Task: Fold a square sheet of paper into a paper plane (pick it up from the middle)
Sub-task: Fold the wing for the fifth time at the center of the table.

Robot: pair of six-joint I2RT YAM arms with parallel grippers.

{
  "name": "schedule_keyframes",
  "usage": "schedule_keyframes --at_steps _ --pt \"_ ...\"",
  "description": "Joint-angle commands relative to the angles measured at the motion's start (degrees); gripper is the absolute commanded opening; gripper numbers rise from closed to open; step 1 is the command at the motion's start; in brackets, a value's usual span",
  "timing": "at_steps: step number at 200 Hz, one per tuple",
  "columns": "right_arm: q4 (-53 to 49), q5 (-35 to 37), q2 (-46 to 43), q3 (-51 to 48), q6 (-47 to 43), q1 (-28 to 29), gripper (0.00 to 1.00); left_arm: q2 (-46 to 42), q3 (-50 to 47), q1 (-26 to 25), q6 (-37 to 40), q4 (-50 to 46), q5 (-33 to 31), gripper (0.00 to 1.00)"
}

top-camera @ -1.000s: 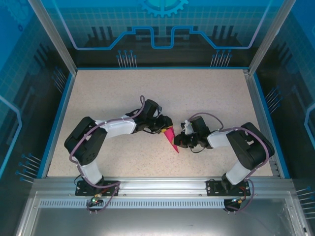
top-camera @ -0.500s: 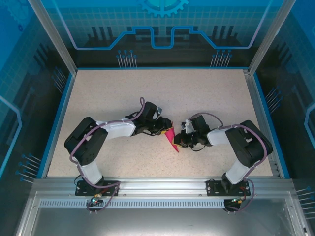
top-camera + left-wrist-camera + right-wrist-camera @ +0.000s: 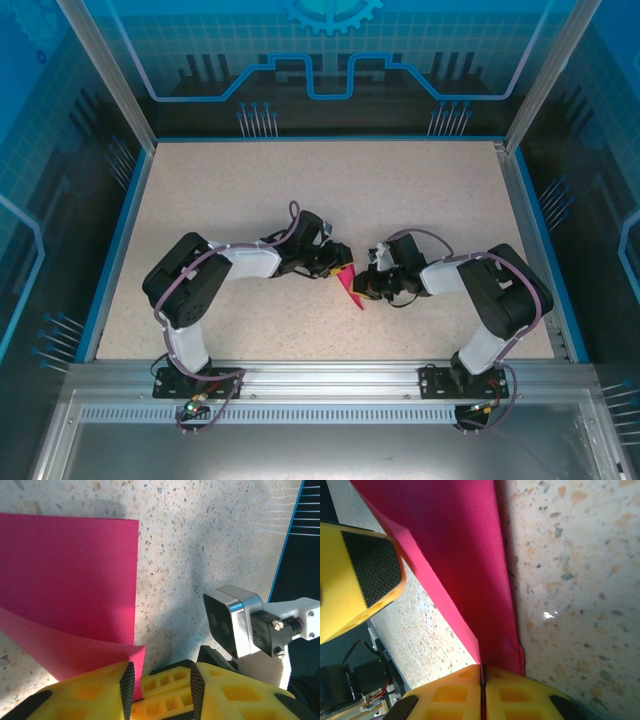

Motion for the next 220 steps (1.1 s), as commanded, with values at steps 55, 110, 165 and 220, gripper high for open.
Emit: schedule_keyframes --at_steps 55,110,165,220 --pt "-5.4 3.64 3.34 -1.28 0.2 0.32 0.1 5.35 1.5 -0.47 2.54 -0.66 0.79 0.38" --pt "-5.2 4.18 3.2 -1.61 1.32 0.23 0.07 -0.81 -0.05 -0.46 3.69 0.0 -0.47 0.46" --pt "6.2 -0.22 6.03 -4.52 8.83 -0.39 0.07 -8.95 -6.01 -0.45 2.17 1.73 -5.79 0.54" --pt "6.96 0.65 5.32 -6.19 10.09 -1.1 0.07 -5.56 -6.58 -0.46 -0.12 6.56 -3.38 0.5"
